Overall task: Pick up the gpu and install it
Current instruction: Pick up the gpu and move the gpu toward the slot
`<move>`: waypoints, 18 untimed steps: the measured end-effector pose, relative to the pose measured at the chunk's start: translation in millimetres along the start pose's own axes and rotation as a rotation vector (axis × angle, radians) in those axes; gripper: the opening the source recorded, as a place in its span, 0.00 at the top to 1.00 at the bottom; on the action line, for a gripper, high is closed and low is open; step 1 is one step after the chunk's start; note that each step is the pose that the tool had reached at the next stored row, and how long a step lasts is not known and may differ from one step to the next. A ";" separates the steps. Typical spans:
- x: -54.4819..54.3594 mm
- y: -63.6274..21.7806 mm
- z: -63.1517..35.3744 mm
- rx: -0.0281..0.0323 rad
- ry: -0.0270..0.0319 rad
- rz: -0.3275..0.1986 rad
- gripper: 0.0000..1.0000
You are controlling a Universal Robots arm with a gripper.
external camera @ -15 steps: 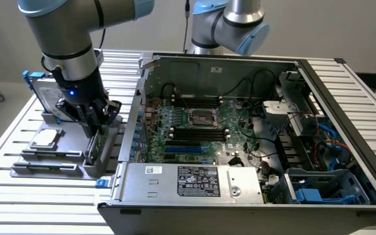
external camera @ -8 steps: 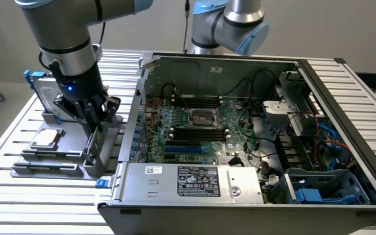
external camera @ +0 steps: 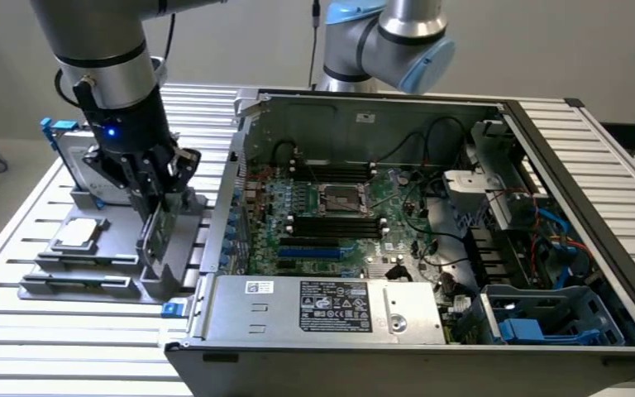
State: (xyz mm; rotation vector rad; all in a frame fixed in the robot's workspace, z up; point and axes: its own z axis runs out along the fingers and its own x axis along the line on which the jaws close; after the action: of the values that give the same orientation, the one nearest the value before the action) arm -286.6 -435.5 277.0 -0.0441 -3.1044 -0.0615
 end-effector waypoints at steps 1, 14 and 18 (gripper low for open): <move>0.1 0.2 -3.6 -0.0006 0.0000 -0.001 0.73; -1.5 2.6 -62.2 -0.0014 0.0000 -0.002 0.73; -11.9 3.6 -80.7 -0.0013 0.0013 -0.002 0.73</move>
State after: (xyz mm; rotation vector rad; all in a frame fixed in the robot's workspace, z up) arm -271.7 -435.5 357.3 -0.0409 -3.1032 -0.0635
